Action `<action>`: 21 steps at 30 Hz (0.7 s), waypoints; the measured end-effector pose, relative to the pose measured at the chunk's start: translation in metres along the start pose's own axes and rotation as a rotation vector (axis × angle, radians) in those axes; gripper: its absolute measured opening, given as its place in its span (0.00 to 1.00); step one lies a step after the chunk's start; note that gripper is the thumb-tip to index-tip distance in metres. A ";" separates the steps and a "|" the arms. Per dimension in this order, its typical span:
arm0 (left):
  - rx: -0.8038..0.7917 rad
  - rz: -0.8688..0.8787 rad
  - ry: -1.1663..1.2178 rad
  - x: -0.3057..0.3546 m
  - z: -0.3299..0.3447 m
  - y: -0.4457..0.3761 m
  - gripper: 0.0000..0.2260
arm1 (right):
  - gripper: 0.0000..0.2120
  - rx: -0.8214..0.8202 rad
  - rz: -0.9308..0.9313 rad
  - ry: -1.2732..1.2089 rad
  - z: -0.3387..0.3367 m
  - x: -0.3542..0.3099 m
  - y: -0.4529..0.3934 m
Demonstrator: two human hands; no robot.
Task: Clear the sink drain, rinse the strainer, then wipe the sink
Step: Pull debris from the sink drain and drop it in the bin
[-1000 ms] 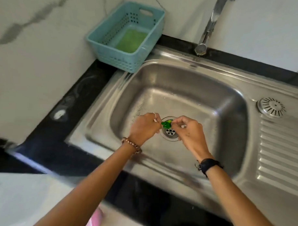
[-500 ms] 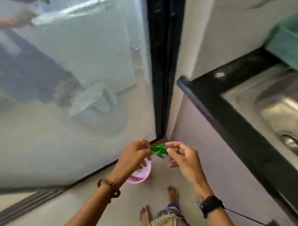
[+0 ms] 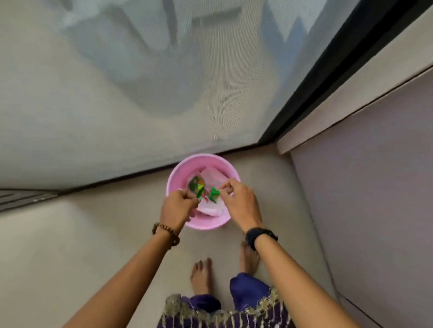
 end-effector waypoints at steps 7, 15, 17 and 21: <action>-0.198 -0.049 -0.252 -0.066 0.070 -0.072 0.11 | 0.12 -0.156 0.113 0.014 0.067 0.062 -0.078; 0.002 -0.110 0.371 0.025 0.043 -0.005 0.09 | 0.09 -0.139 0.243 -0.452 -0.015 0.022 -0.014; -0.049 -0.195 0.676 0.077 0.033 0.035 0.13 | 0.09 -0.135 0.222 -0.576 -0.054 -0.008 0.023; -0.277 -0.142 1.032 0.205 0.006 0.141 0.22 | 0.12 -0.076 0.105 -0.763 -0.156 -0.073 0.114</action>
Point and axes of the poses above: each hand's wrist, its own y-axis away from the middle knuckle, its own z-axis out of the palm, x = y × z, the point moved 4 cm from there along -y, towards the middle knuckle, and after that the axes turned 6 degrees about z, right-handed, at the moved point
